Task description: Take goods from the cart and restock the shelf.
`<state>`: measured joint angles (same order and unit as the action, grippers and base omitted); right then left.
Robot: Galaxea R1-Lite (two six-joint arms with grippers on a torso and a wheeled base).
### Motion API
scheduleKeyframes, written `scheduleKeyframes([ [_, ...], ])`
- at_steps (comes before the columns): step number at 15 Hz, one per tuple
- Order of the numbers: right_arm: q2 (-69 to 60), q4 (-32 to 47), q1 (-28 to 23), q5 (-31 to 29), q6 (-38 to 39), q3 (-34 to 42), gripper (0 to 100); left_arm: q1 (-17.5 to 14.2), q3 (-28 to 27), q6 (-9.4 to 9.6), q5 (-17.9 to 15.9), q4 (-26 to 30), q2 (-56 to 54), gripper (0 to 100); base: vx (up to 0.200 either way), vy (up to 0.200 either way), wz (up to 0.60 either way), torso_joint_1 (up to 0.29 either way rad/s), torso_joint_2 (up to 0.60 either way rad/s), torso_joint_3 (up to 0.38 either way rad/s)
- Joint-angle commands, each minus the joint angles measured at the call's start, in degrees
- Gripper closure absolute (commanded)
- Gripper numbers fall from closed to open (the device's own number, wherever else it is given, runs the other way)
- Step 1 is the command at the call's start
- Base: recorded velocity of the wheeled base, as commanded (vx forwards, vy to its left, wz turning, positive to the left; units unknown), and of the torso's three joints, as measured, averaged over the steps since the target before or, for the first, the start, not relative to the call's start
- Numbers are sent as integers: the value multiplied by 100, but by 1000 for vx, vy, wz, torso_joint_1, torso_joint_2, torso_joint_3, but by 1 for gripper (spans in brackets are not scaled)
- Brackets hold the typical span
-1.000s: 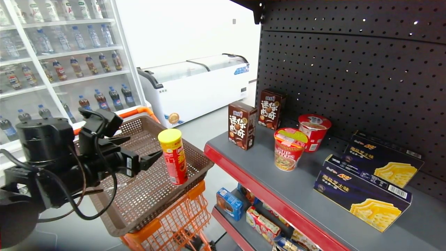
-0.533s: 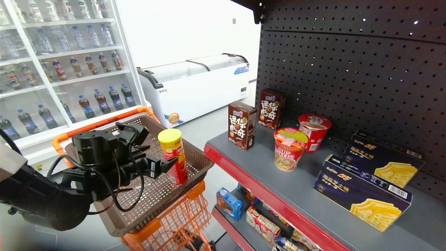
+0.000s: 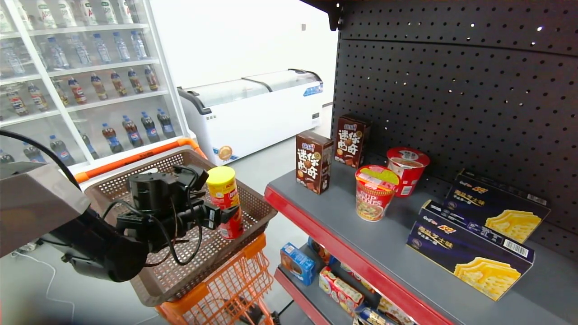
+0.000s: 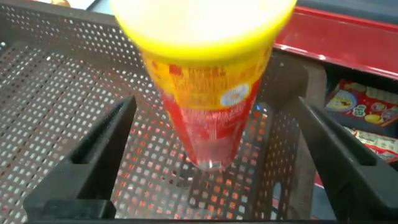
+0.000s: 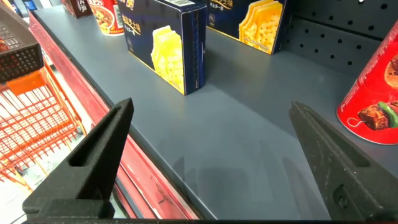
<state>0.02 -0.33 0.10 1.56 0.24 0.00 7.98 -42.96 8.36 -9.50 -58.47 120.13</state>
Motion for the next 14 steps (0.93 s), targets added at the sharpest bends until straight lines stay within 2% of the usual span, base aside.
scheduleKeyframes([
  [1, -2, -2, -1, 2, 2, 0, 0, 36, -169, -1, 0, 2, 248, 0, 0, 0, 0, 0, 0, 0],
  [8, -2, -2, -1, 2, 2, 0, 0, 151, -626, -1, -8, 72, 617, 0, 0, 0, 0, 0, 0, 0],
  [9, -2, -2, -1, 2, 2, 0, 0, 177, -670, -10, 9, 72, 670, 100, 0, 0, 0, 0, 0, 0],
  [14, -2, -2, -1, 2, 2, 0, 0, 247, -582, -72, 326, 81, 275, 100, 0, 0, 0, 0, 0, 0],
])
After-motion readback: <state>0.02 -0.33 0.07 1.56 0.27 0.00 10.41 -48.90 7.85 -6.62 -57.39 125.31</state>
